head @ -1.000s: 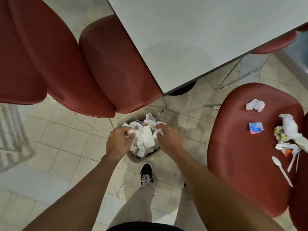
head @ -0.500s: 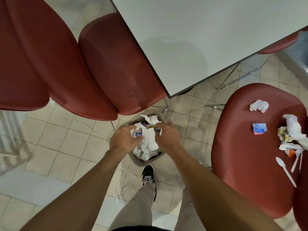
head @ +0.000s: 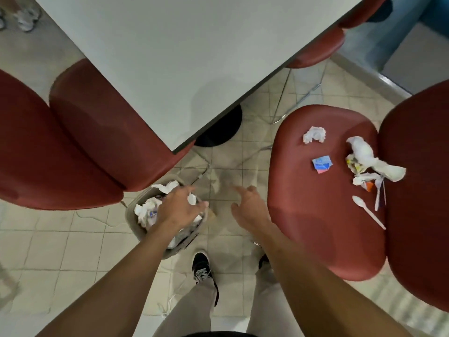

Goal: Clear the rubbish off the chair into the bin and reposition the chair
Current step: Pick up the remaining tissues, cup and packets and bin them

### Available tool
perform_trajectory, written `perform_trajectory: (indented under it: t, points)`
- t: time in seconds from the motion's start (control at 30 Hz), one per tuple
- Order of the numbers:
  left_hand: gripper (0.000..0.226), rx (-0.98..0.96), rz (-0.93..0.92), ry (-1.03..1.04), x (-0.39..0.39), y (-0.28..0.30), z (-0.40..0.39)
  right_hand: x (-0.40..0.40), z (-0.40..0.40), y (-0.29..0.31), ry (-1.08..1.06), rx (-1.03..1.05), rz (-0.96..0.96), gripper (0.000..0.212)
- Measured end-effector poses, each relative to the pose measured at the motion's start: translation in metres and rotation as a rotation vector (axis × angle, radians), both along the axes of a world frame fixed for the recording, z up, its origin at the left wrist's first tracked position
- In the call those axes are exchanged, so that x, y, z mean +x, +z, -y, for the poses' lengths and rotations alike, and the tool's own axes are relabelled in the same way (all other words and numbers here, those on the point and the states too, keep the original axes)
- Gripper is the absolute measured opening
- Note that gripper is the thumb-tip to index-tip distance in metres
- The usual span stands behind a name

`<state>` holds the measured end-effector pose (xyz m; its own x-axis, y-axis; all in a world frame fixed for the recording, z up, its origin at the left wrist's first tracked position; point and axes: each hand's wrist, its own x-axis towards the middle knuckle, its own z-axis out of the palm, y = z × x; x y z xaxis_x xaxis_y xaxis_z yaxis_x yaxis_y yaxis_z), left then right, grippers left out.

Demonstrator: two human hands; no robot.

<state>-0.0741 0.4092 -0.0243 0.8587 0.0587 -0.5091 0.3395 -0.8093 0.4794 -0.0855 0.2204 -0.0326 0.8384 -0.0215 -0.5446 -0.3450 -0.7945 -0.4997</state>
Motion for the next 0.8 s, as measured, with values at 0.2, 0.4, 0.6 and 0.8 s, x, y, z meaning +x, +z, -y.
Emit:
perform_trajectory:
  t: [0.2,0.4,0.6,0.8]
  points:
    - [0.058,-0.007,-0.031,-0.146,0.018,0.005,0.089,0.001,0.097,0.008,-0.132,-0.048,0.018,0.048]
    - [0.057,-0.019,-0.019,-0.271,0.044,0.004,0.186,0.001,0.194,0.003,-0.238,-0.073,0.016,0.044]
    - [0.054,0.046,0.031,-0.446,0.081,-0.014,0.276,0.01,0.288,-0.021,-0.324,-0.099,-0.038,0.053]
    - [0.053,0.089,0.02,-0.56,0.111,-0.055,0.365,0.022,0.37,-0.073,-0.402,-0.105,-0.052,0.056]
